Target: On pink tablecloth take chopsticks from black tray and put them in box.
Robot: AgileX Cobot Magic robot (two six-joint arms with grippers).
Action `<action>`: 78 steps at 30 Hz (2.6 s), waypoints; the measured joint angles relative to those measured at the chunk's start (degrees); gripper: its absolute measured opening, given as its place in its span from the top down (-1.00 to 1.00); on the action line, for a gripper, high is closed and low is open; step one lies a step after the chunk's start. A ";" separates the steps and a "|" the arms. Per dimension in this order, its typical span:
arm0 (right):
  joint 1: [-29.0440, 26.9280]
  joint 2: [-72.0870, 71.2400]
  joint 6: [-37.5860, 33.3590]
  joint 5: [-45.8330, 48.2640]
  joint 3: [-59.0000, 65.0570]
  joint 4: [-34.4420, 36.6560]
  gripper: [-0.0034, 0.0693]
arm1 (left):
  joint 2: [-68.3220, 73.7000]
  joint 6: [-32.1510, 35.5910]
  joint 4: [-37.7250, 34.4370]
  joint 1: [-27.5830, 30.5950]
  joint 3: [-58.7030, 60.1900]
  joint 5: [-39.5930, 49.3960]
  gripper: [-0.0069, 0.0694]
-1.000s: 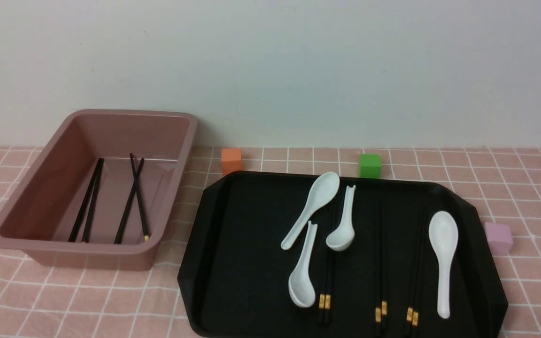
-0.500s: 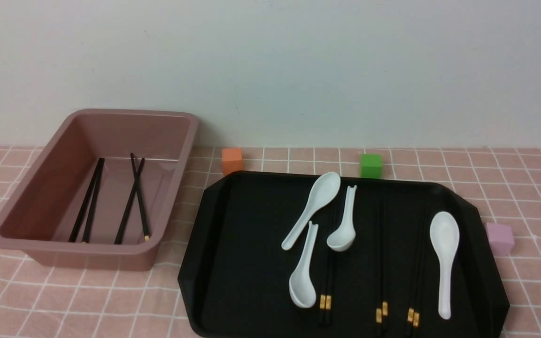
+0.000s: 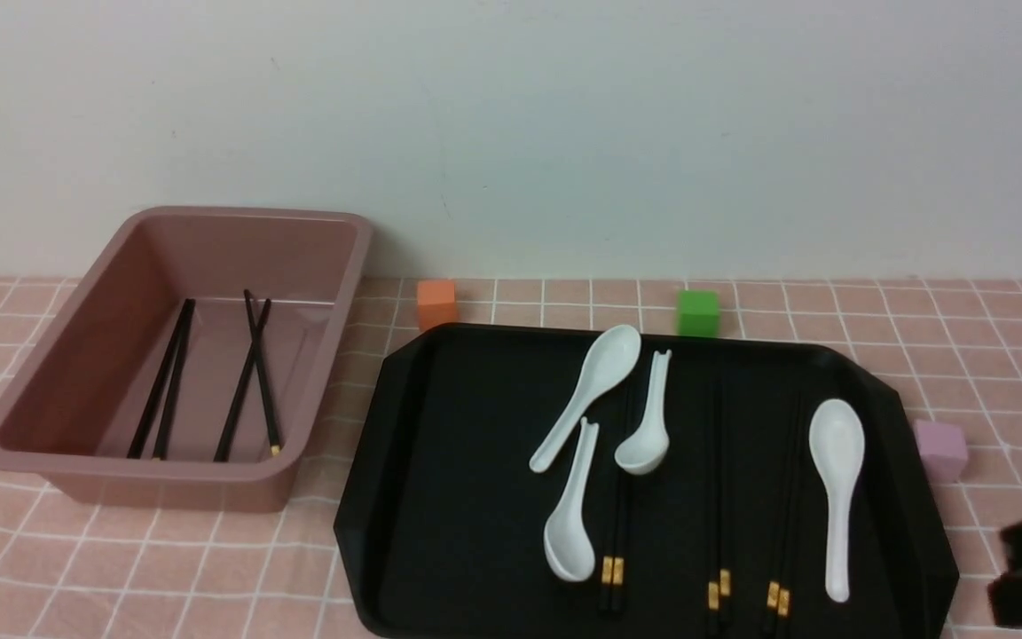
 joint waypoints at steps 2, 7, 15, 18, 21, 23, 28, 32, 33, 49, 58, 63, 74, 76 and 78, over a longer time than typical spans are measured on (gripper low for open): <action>4.33 5.88 0.79 -0.78 -2.39 0.20 0.25 | 0.00 0.00 0.00 0.00 0.00 0.00 0.52; 15.18 19.58 9.68 -3.50 -10.94 -5.47 0.25 | 0.00 0.00 0.00 0.00 0.00 0.00 0.52; 19.06 37.75 23.50 -5.12 -21.17 -18.03 0.23 | 0.00 0.00 0.00 0.00 0.00 0.00 0.52; 18.74 40.22 24.39 -6.48 -21.91 -18.50 0.23 | 0.00 0.00 0.00 0.00 0.00 0.00 0.52; 17.38 41.46 25.76 -8.47 -22.02 -18.05 0.23 | 0.00 0.00 0.00 0.00 0.00 0.00 0.50; 16.37 41.76 25.77 -10.05 -22.09 -17.21 0.23 | 0.00 0.00 0.00 0.00 0.00 0.00 0.50; 14.74 42.33 25.96 -10.96 -22.38 -14.64 0.21 | 0.00 0.00 0.00 0.00 0.00 0.00 0.48; 14.45 42.89 25.98 -10.70 -22.68 -14.48 0.19 | 0.00 0.00 0.00 0.00 0.00 0.00 0.47; 14.45 43.13 25.98 -10.50 -22.90 -14.60 0.19 | 0.00 0.00 0.00 0.00 0.00 0.00 0.47; 14.63 41.63 23.06 -8.65 -22.60 -16.22 0.53 | 0.00 0.00 0.00 0.05 0.00 0.00 0.46; 16.49 25.65 22.29 -3.33 -22.44 -15.38 0.53 | 0.00 0.00 0.00 0.05 0.00 0.00 0.43; 26.11 24.70 21.58 -4.96 -31.06 -12.90 0.53 | 0.00 0.00 0.00 0.05 0.00 0.00 0.41; 42.92 58.25 16.26 -3.89 -85.46 -10.31 0.53 | 0.00 0.00 0.00 0.05 0.00 0.00 0.38; 43.26 64.96 16.26 -3.57 -95.44 -10.32 0.53 | 0.00 0.00 0.00 0.05 0.00 0.00 0.37; 43.25 71.14 16.22 -3.52 -103.21 -10.54 0.53 | 0.00 0.00 0.00 0.05 0.00 0.00 0.36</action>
